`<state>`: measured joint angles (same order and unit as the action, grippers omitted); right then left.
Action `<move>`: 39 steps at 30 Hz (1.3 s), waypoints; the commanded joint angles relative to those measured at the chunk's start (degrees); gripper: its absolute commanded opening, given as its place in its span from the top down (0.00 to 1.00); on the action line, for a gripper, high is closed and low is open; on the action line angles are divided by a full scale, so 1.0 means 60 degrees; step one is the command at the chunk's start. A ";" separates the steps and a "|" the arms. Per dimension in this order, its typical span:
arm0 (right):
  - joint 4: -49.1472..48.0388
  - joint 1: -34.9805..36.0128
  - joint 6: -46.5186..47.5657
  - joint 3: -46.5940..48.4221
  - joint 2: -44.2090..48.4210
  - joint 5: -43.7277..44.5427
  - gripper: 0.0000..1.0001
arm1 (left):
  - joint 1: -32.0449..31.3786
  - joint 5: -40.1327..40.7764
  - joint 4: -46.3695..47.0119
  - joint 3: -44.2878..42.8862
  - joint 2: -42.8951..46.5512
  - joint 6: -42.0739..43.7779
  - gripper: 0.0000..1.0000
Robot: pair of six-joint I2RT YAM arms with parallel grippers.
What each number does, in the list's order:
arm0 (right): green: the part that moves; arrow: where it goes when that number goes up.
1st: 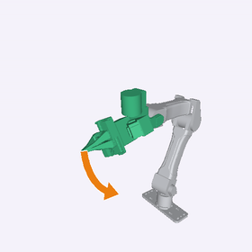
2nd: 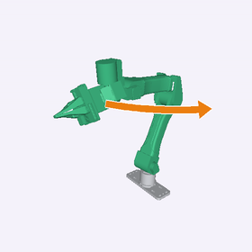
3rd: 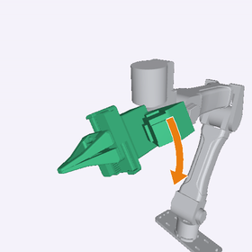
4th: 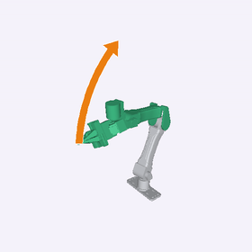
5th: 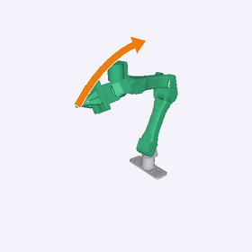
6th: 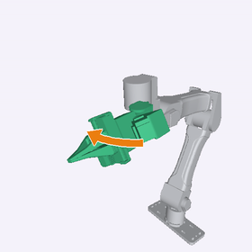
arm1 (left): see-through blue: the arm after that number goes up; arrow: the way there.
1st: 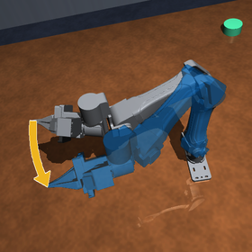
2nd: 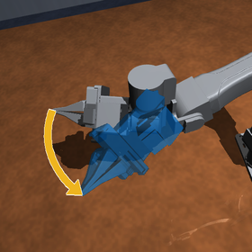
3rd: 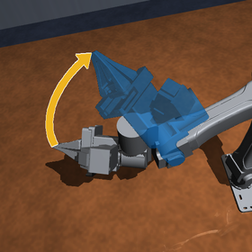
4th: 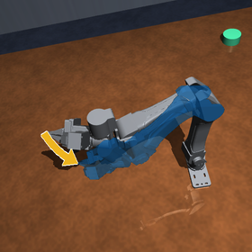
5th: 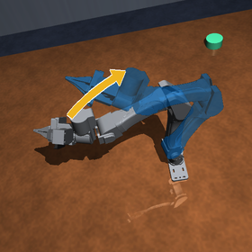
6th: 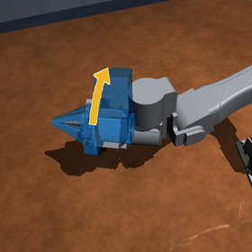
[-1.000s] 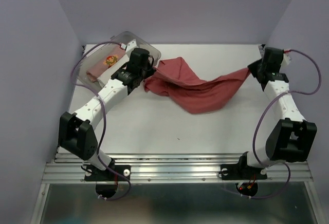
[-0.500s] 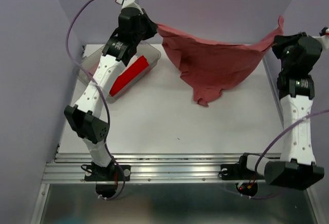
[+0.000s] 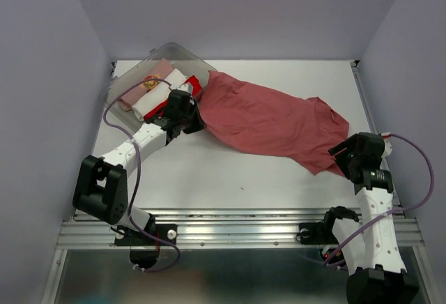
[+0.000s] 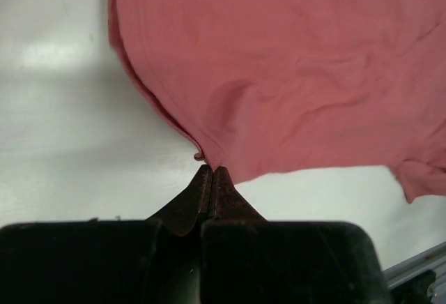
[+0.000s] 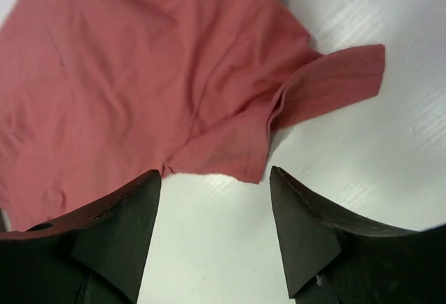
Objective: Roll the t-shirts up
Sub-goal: Flatten out the T-shirt at the center of the board.
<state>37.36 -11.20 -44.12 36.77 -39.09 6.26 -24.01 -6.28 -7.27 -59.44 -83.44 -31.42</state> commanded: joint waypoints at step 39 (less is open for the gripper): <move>-0.1759 -0.0052 -0.2168 -0.2657 -0.1967 -0.2274 0.41 | 0.0794 0.1678 -0.0488 0.0458 0.0928 0.0227 1.00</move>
<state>30.55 -11.22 -55.05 22.31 -51.37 -6.35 -19.40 4.36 -10.96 -55.48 -78.89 -31.42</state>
